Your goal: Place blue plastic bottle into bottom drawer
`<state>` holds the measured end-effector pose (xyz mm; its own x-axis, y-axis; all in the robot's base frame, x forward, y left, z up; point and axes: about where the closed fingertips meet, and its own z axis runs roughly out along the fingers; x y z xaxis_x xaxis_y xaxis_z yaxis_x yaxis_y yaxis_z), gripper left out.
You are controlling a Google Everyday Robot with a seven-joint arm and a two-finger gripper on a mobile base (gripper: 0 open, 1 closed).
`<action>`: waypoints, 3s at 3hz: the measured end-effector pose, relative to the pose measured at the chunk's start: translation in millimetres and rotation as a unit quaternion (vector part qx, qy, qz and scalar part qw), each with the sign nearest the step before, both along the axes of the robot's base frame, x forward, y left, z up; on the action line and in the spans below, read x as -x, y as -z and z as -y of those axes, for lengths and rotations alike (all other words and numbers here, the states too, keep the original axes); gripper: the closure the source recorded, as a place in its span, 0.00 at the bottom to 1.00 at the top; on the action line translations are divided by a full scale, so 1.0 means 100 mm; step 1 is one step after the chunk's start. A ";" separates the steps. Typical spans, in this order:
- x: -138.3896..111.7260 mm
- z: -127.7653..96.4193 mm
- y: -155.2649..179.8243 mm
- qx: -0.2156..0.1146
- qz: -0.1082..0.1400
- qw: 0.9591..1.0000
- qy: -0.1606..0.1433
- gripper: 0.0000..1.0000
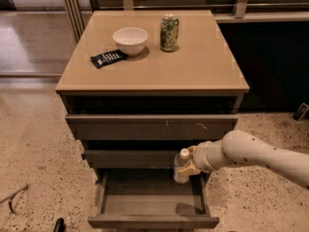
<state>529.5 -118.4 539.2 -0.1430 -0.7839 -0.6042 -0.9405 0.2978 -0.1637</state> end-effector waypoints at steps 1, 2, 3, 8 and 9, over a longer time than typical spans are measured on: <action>-0.07 -0.11 0.59 -0.013 -0.013 1.000 0.000 1.00; -0.04 -0.21 1.25 -0.026 -0.046 0.999 0.004 1.00; -0.04 -0.21 1.25 -0.026 -0.046 0.999 0.004 1.00; -0.19 -0.04 2.91 -0.046 -0.076 0.996 0.009 1.00; -0.19 -0.03 3.04 -0.048 -0.073 0.996 0.002 1.00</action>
Offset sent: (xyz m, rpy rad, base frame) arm 0.0094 0.0247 -0.1754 0.0615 0.1290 -0.0223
